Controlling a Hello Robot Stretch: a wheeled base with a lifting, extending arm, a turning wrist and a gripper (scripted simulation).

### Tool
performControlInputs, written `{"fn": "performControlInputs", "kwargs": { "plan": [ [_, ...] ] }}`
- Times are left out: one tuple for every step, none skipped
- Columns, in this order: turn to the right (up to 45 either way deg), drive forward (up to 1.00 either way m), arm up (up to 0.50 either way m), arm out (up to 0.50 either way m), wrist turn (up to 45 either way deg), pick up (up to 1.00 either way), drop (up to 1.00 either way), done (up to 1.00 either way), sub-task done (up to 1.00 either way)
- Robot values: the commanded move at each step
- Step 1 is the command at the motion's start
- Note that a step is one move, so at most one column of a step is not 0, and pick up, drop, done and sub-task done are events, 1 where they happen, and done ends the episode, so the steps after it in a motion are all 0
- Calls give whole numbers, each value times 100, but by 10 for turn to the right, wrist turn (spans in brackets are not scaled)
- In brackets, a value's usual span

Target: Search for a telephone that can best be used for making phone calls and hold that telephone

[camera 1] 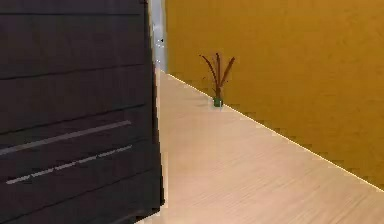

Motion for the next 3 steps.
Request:
{"fn": "performControlInputs", "kwargs": {
  "plan": [
    [240, 0, 0, 0, 0, 0, 0, 0, 0],
    [0, 100, 0, 0, 0, 0, 0, 0, 0],
    [30, 0, 0, 0, 0, 0, 0, 0, 0]
  ]
}}
